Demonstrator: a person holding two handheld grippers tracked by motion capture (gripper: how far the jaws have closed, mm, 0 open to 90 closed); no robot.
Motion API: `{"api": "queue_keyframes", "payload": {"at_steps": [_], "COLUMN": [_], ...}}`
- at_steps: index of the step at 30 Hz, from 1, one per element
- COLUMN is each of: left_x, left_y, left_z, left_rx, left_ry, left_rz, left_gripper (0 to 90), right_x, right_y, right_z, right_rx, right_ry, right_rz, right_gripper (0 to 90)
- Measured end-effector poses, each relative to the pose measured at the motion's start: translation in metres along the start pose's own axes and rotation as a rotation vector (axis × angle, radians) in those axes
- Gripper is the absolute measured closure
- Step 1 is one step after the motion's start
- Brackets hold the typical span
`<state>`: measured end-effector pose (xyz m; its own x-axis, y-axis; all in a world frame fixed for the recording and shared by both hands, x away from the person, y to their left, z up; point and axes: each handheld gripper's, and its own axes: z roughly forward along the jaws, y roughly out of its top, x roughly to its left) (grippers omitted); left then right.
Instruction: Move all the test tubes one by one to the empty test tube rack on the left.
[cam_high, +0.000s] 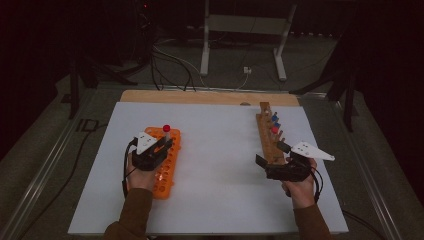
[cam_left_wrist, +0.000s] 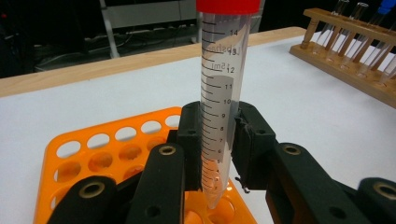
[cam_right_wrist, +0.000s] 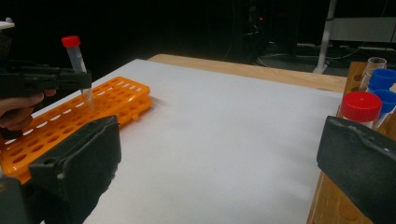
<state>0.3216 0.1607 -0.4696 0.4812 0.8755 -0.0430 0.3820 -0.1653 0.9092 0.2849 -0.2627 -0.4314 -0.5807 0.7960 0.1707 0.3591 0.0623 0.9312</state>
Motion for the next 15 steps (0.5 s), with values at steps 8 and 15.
{"api": "queue_keyframes", "payload": {"at_steps": [8, 15], "left_x": [-0.0034, -0.0058], "left_y": [-0.0050, -0.0061], "left_z": [0.0000, -0.0016], "left_rx": [0.082, 0.133], "left_ry": [-0.006, -0.013], "left_rz": [0.019, 0.034], "left_gripper": [74.4, 71.8], "right_x": [0.0000, 0.0005], "right_y": [-0.0001, -0.0002], "right_z": [-0.0001, -0.0001], "right_rx": [-0.001, -0.001], "right_ry": [0.003, 0.007], "right_rz": [-0.003, -0.007], "right_gripper": [0.3, 0.3]}}
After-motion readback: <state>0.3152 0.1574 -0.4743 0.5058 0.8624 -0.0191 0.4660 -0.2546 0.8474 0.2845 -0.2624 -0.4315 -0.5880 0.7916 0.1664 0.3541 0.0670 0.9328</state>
